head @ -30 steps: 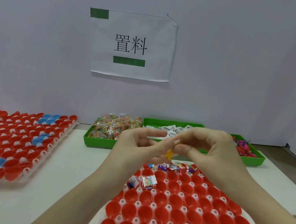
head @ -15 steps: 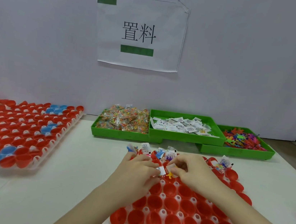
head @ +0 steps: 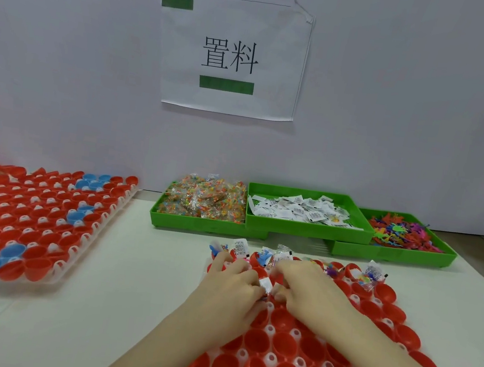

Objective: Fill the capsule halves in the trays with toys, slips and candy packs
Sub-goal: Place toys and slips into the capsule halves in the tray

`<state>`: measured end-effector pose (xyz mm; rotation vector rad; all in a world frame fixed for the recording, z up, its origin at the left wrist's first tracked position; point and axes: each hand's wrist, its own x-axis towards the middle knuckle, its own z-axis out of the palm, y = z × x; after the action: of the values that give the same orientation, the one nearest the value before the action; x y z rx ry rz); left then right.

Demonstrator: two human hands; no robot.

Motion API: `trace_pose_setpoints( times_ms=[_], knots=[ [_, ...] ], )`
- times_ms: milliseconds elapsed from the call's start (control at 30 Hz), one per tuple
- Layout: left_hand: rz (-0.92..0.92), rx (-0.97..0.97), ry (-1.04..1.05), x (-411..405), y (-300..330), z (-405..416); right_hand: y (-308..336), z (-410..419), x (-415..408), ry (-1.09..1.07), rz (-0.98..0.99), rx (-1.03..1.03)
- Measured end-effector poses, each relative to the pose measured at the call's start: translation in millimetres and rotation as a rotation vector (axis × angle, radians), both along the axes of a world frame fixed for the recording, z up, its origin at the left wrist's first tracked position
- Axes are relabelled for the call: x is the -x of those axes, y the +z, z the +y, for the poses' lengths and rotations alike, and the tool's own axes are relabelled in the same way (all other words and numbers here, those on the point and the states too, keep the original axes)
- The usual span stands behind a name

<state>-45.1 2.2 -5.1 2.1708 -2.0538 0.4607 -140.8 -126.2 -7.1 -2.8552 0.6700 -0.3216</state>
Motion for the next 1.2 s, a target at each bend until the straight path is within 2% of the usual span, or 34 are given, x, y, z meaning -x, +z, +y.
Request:
trace_pose_setpoints(
  times_ms=[67, 367, 700, 767, 833, 900, 933, 1000, 1067, 1133, 1200],
  knots=[
    [0.008, 0.009, -0.014, 0.1, -1.1, 1.0, 1.7, -2.6, 3.4, -0.062, -0.098, -0.120],
    [0.049, 0.158, -0.045, -4.6, -3.1, -1.0, 0.2, -6.3, 10.5, -0.060, -0.181, -0.222],
    [0.320, 0.546, 0.104, -35.1, 15.1, -22.6, 24.4, -13.4, 22.8, -0.012, -0.017, -0.220],
    [0.359, 0.590, 0.185, -52.3, 19.9, -32.6, 38.6, -27.6, 27.5, -0.022, -0.127, -0.326],
    [0.480, 0.558, 0.287, -76.1, 20.8, -44.2, 51.6, -57.4, 33.7, -0.111, -0.398, -0.368],
    [0.598, 0.467, 0.393, -99.5, 20.5, -53.2, 53.8, -99.6, 41.0, -0.314, -0.625, -0.274],
    [0.593, 0.392, 0.454, -109.6, 19.7, -57.4, 49.4, -121.3, 45.2, -0.436, -0.632, -0.207],
    [0.470, 0.207, 0.569, -126.2, 15.8, -65.3, 34.1, -159.6, 50.9, -0.600, -0.452, -0.136],
    [0.327, 0.071, 0.633, -139.1, 10.9, -71.7, 17.9, -185.9, 53.6, -0.647, -0.188, -0.153],
    [0.286, 0.023, 0.678, -149.0, 6.5, -76.9, 7.4, -198.5, 52.2, -0.652, -0.010, -0.166],
    [0.259, 0.058, 0.718, -155.8, 3.2, -82.3, 1.5, -205.4, 48.4, -0.651, 0.077, -0.183]
  ],
)
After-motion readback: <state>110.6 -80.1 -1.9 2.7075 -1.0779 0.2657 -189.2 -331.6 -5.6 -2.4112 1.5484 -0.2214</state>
